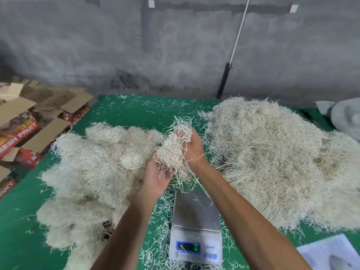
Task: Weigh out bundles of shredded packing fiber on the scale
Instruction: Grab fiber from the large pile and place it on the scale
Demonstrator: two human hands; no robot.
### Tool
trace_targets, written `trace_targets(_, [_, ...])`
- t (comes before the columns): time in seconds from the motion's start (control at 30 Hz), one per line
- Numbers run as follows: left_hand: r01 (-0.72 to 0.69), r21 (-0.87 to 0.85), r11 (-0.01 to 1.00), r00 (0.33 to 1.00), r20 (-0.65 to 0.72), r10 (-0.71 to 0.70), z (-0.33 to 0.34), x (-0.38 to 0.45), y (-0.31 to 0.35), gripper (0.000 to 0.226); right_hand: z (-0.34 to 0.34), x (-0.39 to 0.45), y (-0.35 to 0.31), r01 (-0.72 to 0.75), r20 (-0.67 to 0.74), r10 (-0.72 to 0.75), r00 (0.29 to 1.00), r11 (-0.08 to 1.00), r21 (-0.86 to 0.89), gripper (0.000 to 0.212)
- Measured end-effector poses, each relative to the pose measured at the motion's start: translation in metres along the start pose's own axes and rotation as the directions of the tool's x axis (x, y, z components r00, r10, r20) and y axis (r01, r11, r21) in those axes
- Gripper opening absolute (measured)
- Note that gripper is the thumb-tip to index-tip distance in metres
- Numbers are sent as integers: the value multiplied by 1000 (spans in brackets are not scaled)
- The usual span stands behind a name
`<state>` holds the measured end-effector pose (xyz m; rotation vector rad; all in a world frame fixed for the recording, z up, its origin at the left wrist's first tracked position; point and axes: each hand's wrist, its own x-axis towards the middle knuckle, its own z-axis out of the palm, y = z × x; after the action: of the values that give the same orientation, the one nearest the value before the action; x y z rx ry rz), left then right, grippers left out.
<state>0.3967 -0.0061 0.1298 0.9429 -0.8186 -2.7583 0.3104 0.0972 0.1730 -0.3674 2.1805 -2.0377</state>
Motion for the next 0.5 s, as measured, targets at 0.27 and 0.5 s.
trace_targets(0.27, [-7, 6, 1000, 999, 32, 7, -6, 12, -36, 58, -1, 20, -12, -397, -37, 403, 914, 911, 111, 44])
trace_targets(0.5, [-96, 544, 833, 985, 171, 1, -18, 16, -28, 63, -82, 42, 13, -481, -179, 506, 844, 861, 168, 34])
